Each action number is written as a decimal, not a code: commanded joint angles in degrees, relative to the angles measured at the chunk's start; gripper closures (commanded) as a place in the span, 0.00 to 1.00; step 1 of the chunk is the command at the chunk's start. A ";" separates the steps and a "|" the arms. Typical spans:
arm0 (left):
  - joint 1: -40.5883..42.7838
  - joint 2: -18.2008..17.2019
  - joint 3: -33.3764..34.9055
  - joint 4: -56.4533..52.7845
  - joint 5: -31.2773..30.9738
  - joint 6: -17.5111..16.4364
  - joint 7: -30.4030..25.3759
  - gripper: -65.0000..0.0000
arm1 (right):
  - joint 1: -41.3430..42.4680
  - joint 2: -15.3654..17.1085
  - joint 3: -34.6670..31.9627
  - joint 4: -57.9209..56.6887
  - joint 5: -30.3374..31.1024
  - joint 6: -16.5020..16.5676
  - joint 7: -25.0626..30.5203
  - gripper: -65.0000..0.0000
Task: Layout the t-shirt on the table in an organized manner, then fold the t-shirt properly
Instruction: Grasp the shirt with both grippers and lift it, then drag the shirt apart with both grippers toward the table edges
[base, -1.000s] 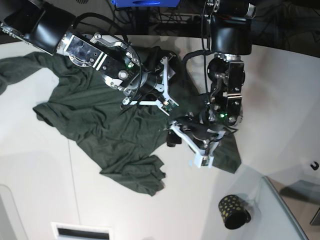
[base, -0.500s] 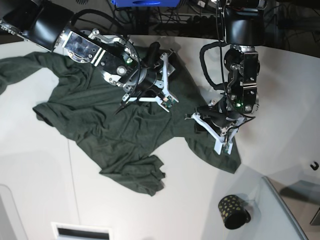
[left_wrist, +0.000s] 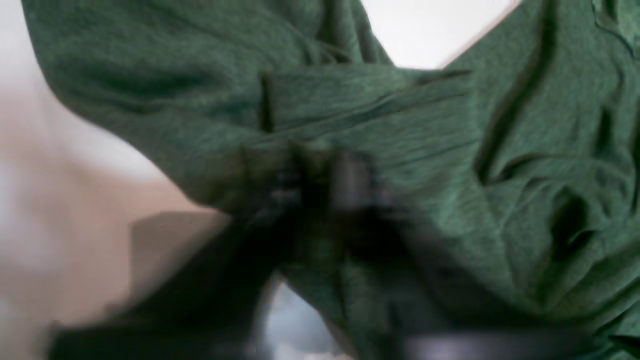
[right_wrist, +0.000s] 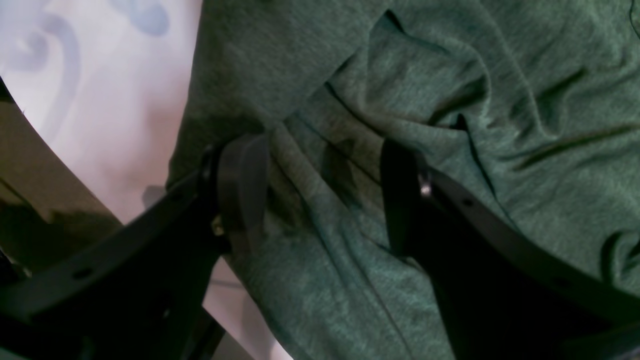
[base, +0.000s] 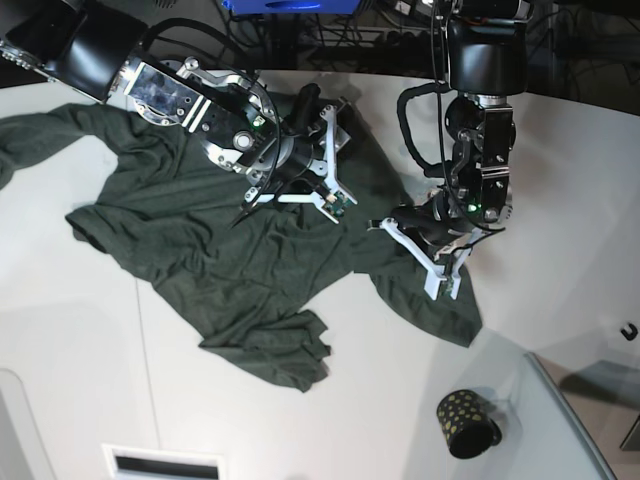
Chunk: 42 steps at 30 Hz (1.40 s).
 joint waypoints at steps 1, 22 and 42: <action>-0.87 0.06 -0.39 1.46 -0.29 -0.27 -1.05 1.00 | 0.83 0.04 0.38 1.11 0.06 -0.50 1.01 0.49; 17.24 -0.20 -11.65 32.85 0.06 -0.18 9.24 1.00 | -11.21 5.23 20.77 9.11 -0.03 -0.32 4.00 0.49; 30.25 0.06 -25.89 33.20 -0.29 -0.36 8.80 1.00 | -34.33 5.23 66.75 9.11 14.30 15.15 18.95 0.47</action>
